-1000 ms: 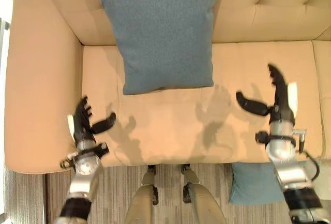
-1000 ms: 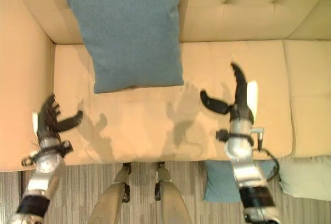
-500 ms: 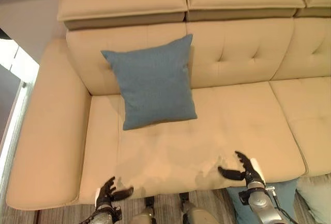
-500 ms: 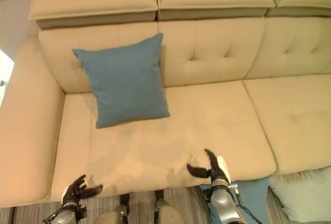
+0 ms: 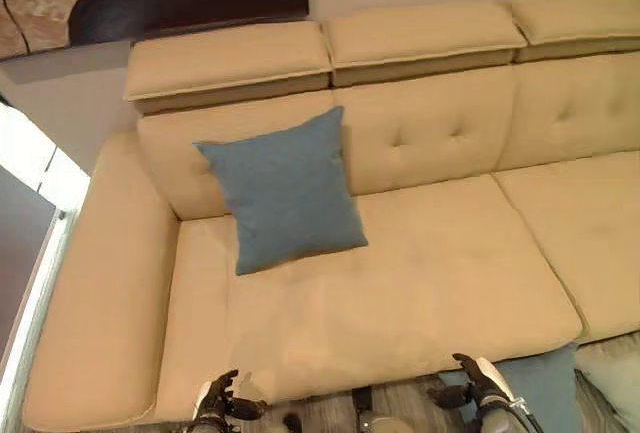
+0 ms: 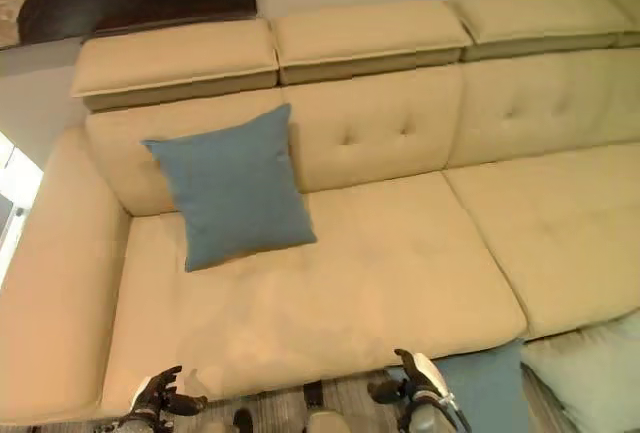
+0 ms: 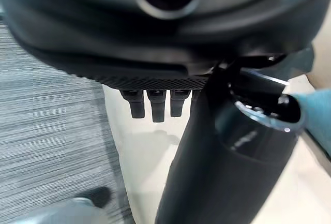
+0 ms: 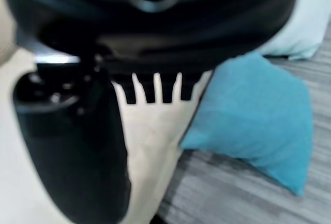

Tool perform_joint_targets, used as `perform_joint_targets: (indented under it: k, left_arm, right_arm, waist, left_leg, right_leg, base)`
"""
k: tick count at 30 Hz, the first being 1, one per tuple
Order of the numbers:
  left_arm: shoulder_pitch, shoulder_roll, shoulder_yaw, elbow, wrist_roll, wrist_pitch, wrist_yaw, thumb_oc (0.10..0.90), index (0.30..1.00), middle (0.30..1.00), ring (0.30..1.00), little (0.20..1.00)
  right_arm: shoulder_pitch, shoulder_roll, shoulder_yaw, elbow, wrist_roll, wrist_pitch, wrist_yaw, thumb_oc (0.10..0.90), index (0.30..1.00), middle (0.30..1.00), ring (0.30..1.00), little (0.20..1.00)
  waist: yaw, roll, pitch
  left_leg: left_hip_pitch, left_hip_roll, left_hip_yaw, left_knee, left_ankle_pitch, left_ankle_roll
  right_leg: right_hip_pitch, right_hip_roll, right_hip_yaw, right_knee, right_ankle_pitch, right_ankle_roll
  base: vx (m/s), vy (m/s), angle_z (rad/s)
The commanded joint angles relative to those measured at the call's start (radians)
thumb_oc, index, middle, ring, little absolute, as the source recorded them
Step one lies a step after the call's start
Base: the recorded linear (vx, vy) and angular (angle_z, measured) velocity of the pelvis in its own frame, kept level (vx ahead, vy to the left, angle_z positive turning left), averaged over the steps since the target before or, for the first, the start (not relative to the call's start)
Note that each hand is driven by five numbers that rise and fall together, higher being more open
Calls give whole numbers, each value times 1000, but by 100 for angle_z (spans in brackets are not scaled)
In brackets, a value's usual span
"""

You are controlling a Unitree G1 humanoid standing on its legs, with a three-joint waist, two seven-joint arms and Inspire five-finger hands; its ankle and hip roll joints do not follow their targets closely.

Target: Pick up all the scattered cushions and arrange them neatly on the sofa.

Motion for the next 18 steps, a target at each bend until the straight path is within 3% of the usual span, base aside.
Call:
perform_joint_targets:
  k: [1,2,3,4,7,10,13,15,18]
  left_arm:
    - [-33,51,-15,-75,-17,-30,22,800,900,900,900,900]
    - [-53,57,-21,-75,-9,-34,27,800,900,900,900,900]
    - [-53,57,-21,-75,-9,-34,27,800,900,900,900,900]
    - [-72,69,-25,-73,4,-34,37,800,900,900,900,900]
    - [-83,82,-16,-43,20,-30,39,800,900,900,900,900]
    - [-72,89,-2,-11,20,-22,41,800,900,900,900,900]
    - [-51,88,-1,28,37,-12,34,800,900,900,900,900]
    - [-42,84,5,55,43,-6,31,800,900,900,900,900]
    - [-26,82,31,60,12,-11,26,800,900,900,900,900]
  right_arm:
    - [-33,1,-12,-15,-3,-6,-19,800,900,900,900,900]
    - [-42,16,-12,-7,7,-3,-23,800,900,900,900,900]
    - [-43,17,-12,-7,7,-3,-23,800,900,900,900,900]
    - [-49,33,1,-9,6,2,-24,800,900,900,900,900]
    - [-60,56,20,12,-2,11,-16,800,900,900,900,900]
    - [-59,66,23,25,3,10,-16,800,900,900,900,900]
    - [-42,73,15,43,12,5,-11,800,900,900,900,900]
    - [-39,79,19,59,7,5,-10,800,900,900,900,900]
    - [-43,89,26,57,-6,8,-9,800,900,900,900,900]
  waist:
    - [-3,-37,-8]
    - [-10,-50,3]
    - [-9,-50,3]
    - [-5,-72,21]
    - [13,-90,53]
    - [39,-80,70]
    - [56,-67,45]
    - [73,-61,24]
    - [121,-67,-14]
  left_leg:
    - [95,-42,-10,-113,-54,40]
    - [99,-55,-3,-164,-54,57]
    - [99,-56,-3,-164,-53,57]
    - [78,-72,-4,-174,-42,70]
    - [34,-75,16,-164,-16,79]
    - [-6,-53,39,-177,33,88]
    - [-14,-33,43,-228,74,94]
    - [-29,-21,59,-245,91,92]
    - [-74,-2,102,-257,123,75]
  right_leg:
    - [-91,18,-13,124,-110,106]
    - [-130,6,-8,112,-66,132]
    - [-131,6,-7,112,-65,132]
    - [-159,-4,-12,77,-25,157]
    - [-184,-18,-52,72,-23,174]
    - [-160,-27,-81,194,-95,153]
    - [-99,-9,-36,296,-168,129]
    - [-49,-13,-33,311,-206,122]
    - [65,-50,-88,255,-229,131]
  base:
    - [-434,234,-10]
    - [-434,235,-10]
    - [-427,179,-27]
    - [-322,105,-22]
    - [-336,61,-31]
    - [-358,51,-40]
    - [-208,15,-23]
    - [-150,-57,-17]
    - [-188,-172,-42]
